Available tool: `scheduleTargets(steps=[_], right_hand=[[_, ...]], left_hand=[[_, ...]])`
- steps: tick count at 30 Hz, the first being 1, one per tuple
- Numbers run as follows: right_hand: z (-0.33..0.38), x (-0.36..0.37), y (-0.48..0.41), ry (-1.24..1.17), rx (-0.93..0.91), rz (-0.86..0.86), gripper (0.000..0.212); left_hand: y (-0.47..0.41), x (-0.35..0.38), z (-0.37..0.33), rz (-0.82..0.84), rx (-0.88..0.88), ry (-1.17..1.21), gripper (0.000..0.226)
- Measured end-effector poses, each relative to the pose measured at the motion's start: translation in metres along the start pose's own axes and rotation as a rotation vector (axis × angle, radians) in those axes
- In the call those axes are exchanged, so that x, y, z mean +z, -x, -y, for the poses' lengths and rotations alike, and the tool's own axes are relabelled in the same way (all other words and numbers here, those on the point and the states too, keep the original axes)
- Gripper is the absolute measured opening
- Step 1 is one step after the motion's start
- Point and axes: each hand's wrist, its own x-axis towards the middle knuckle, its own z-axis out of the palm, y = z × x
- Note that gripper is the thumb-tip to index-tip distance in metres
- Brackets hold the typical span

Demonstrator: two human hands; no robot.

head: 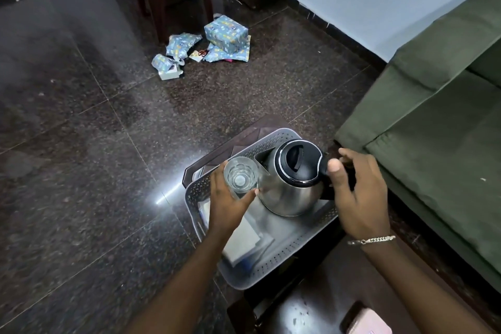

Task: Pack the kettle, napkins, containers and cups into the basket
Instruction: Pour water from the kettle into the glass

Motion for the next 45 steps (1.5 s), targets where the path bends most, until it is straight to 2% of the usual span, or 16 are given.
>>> scheduleTargets(steps=[2,5,10,13,16,24,27,31,34,37,40,45], right_hand=[[-0.011,0.004,-0.007,-0.093,0.029,-0.022,0.074],[-0.027,0.012,-0.012,-0.199,0.187,-0.031,0.080],[-0.050,0.017,-0.022,-0.315,0.355,-0.010,0.097],[-0.054,0.022,-0.026,-0.370,0.353,0.050,0.103],[-0.056,0.027,-0.026,-0.377,0.367,0.019,0.114],[-0.062,0.016,-0.012,-0.458,0.359,-0.052,0.104],[-0.061,-0.007,-0.008,-0.650,0.423,-0.168,0.089],[-0.056,-0.058,-0.010,-0.774,0.411,-0.234,0.092],[-0.054,-0.108,-0.004,-0.822,0.403,-0.306,0.086],[-0.064,-0.169,0.007,-0.771,0.407,-0.433,0.079],[-0.082,-0.217,0.019,-0.687,0.408,-0.485,0.074],[-0.145,-0.292,0.060,-0.461,0.489,-0.551,0.082]], left_hand=[[-0.003,0.002,0.003,-0.020,0.013,0.023,0.094],[-0.005,0.003,0.011,-0.013,0.021,0.045,0.088],[-0.006,0.003,0.017,-0.024,0.033,0.087,0.085],[-0.006,0.002,0.020,-0.027,0.039,0.093,0.083],[-0.004,-0.001,0.018,-0.031,0.045,0.091,0.082],[-0.001,-0.019,-0.001,-0.009,0.103,0.077,0.078],[0.001,-0.023,-0.021,0.027,0.135,0.093,0.082],[0.011,-0.017,-0.056,0.080,0.200,0.137,0.084],[0.026,-0.002,-0.084,0.132,0.257,0.148,0.084],[0.046,0.024,-0.111,0.211,0.300,0.137,0.087],[0.067,0.055,-0.127,0.293,0.334,0.123,0.079],[0.125,0.135,-0.136,0.464,0.339,0.127,0.077]])
